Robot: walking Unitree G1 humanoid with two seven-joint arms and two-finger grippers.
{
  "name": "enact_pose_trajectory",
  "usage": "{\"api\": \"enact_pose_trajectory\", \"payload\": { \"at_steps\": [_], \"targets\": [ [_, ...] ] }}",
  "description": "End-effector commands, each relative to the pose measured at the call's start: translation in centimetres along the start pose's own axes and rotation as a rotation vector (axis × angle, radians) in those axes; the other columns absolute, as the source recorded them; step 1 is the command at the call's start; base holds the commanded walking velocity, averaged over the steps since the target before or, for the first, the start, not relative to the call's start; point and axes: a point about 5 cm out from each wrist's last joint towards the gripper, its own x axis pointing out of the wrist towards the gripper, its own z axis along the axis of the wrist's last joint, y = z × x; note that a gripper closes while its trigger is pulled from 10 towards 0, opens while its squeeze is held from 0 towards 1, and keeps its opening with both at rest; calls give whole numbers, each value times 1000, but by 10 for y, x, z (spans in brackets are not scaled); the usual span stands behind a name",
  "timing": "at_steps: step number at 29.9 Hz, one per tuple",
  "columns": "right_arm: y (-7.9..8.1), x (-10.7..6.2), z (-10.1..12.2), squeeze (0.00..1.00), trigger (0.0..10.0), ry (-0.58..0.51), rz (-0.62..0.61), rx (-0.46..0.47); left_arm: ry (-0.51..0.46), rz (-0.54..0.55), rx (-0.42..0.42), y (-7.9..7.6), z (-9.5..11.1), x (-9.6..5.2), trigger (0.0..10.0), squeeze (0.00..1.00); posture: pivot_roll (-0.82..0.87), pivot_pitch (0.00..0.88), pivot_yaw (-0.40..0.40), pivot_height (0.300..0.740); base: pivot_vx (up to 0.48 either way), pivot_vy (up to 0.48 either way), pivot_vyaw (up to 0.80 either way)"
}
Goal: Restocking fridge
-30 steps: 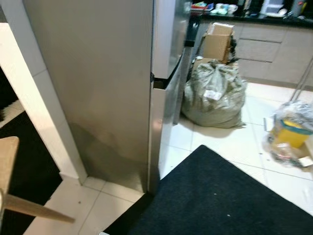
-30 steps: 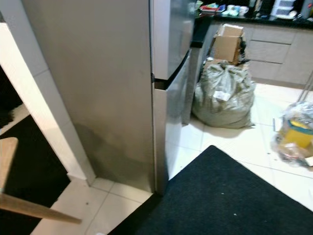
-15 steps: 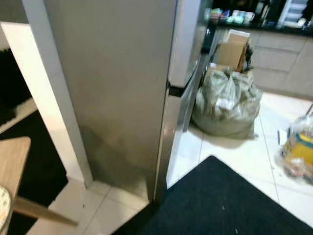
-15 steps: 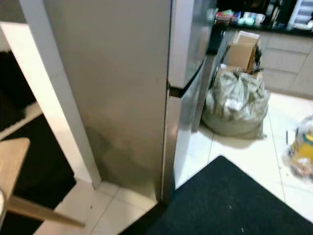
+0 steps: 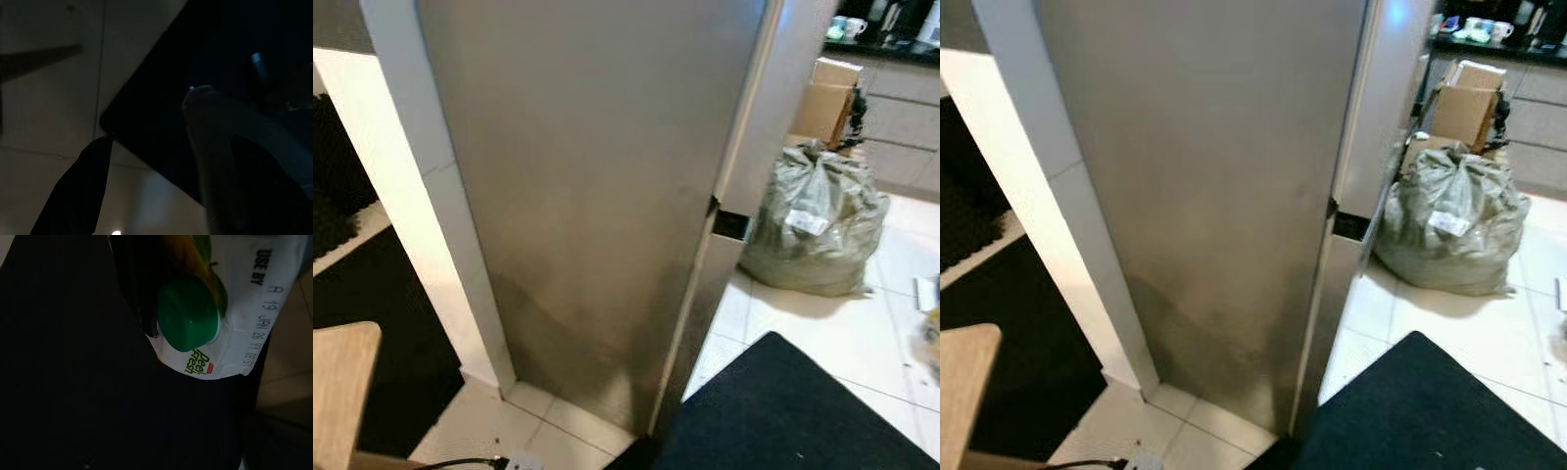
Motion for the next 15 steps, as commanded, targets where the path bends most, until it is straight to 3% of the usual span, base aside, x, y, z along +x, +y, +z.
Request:
{"api": "enact_pose_trajectory", "payload": {
  "at_steps": [1,15],
  "targets": [
    [-6,-1,4,0,10000,-11,-17,-15,41,-22,-14,-7,-11,0,10000,0,-60,0,-8,740,0,-469,0],
    [-6,-1,5,0,10000,-9,-15,-27,43,-28,-4,-6,-12,-1,10000,0,-60,0,-6,740,0,-466,0]
  ]
}}
